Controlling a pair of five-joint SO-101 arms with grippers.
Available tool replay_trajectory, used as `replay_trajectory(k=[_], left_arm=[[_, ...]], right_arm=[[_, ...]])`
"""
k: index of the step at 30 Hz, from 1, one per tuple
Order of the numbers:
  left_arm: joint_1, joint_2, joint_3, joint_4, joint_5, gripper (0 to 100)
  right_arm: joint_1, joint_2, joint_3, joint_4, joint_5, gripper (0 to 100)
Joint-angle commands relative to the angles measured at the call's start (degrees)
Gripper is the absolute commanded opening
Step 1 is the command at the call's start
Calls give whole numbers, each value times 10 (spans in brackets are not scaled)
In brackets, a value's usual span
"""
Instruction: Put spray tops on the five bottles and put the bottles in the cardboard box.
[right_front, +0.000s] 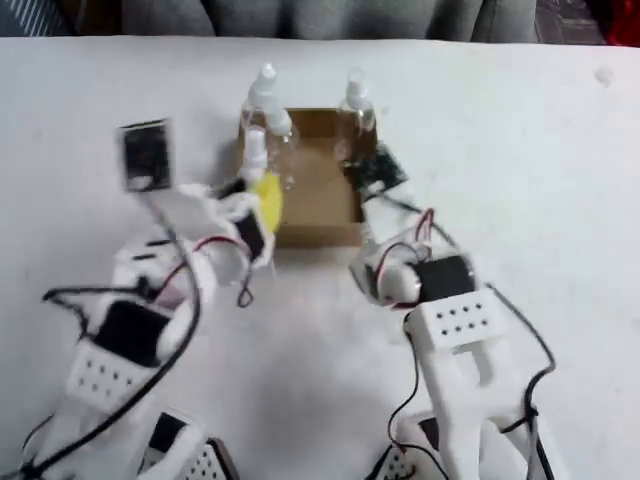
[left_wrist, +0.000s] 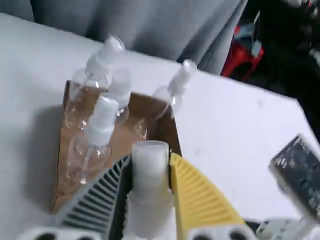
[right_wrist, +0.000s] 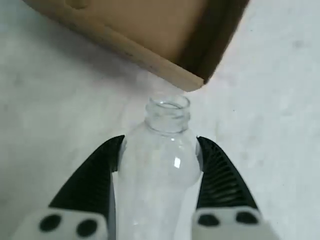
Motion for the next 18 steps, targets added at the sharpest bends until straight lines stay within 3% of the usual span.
replay_trajectory(k=[1,10,18], left_arm=[[-55,-65,18,-72,61,21],[-148,-72,66,-225,179,21],[-154,-72,72,-244,197,21]], right_arm=[[-23,-15,40,-63,-8,15],[-65,-20,75,-83,-4,15],[-66,-189,171,-91,-4,15]])
